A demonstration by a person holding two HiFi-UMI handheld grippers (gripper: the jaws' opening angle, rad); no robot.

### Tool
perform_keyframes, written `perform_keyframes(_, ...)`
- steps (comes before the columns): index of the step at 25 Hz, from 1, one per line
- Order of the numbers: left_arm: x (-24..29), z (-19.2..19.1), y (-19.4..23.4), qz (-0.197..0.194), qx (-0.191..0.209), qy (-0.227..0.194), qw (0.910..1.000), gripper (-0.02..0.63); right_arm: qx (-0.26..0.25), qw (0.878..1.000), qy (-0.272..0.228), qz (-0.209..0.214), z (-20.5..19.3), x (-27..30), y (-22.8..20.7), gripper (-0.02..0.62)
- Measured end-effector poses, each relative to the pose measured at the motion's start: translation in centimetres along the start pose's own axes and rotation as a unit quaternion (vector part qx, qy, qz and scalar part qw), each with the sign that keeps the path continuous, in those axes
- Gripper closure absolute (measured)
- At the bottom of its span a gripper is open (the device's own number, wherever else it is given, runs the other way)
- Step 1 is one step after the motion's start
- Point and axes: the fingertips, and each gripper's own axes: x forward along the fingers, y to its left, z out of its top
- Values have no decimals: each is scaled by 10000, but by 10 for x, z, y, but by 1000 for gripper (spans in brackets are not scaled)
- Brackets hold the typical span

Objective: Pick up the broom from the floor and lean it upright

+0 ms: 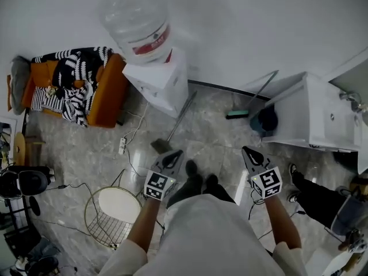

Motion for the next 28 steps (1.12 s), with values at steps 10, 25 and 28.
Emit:
perform_keyframes(10,42,-8,38,-446,-80,243,9987,595,432,9981,98,-421,3,47,-20,594)
perform_keyframes(25,104,-7,72,-549,-233,298,9978,595,331,9991,247,34,7,108,-27,594)
perform_keyframes(28,121,1,77,-474,-319,260,9980,595,196,9993,296,149,6,123,-46,594)
